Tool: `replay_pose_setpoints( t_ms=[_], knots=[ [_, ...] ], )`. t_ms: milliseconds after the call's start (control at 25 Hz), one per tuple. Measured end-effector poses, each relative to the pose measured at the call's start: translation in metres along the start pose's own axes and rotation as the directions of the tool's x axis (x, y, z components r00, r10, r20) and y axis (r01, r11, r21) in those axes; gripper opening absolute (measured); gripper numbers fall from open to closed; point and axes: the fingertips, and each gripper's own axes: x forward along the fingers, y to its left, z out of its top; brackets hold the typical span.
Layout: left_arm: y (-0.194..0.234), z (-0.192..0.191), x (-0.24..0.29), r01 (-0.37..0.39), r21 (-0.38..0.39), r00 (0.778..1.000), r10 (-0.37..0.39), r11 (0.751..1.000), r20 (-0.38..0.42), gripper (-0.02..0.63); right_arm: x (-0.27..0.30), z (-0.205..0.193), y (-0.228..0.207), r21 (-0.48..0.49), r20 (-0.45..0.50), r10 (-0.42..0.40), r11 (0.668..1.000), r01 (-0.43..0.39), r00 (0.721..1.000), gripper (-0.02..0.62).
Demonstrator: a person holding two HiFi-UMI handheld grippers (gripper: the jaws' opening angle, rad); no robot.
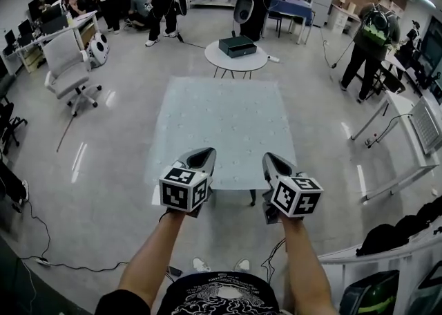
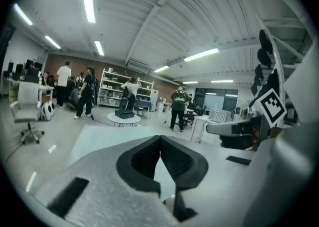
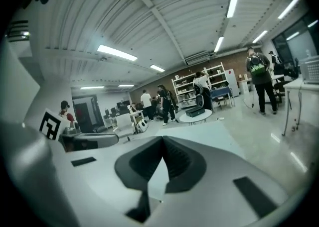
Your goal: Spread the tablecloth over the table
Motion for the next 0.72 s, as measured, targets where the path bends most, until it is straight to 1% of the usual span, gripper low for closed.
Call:
replay_pose_setpoints(
  t_ms=[120,200,400,560,720],
  knots=[
    [-0.01,0.01,0.0,-0.042,0.095,0.999,0.044,0.995,-0.015,0.002,-0.009,0.014,-0.003,-0.094,0.011,0.002,0.996,-0.001,1.0,0.005],
    [-0.012,0.017,0.0,-0.064,0.127,0.998,0.066,0.99,-0.011,0.002,-0.012,0.023,-0.005,-0.149,0.017,0.004,0.989,-0.001,1.0,0.005],
    [-0.021,0.024,-0.002,-0.094,0.164,0.995,0.095,0.982,-0.003,0.0,-0.02,0.038,-0.006,-0.232,0.029,0.019,0.973,-0.012,0.999,0.005],
    [-0.028,0.023,0.001,-0.079,0.168,0.997,0.082,0.983,-0.008,0.0,-0.023,0.041,-0.011,-0.253,0.032,0.023,0.967,-0.014,0.999,0.005],
    [-0.028,0.023,-0.002,-0.101,0.199,0.994,0.105,0.975,-0.008,0.0,-0.024,0.04,-0.014,-0.266,0.034,0.029,0.964,-0.019,0.999,0.005]
  ],
)
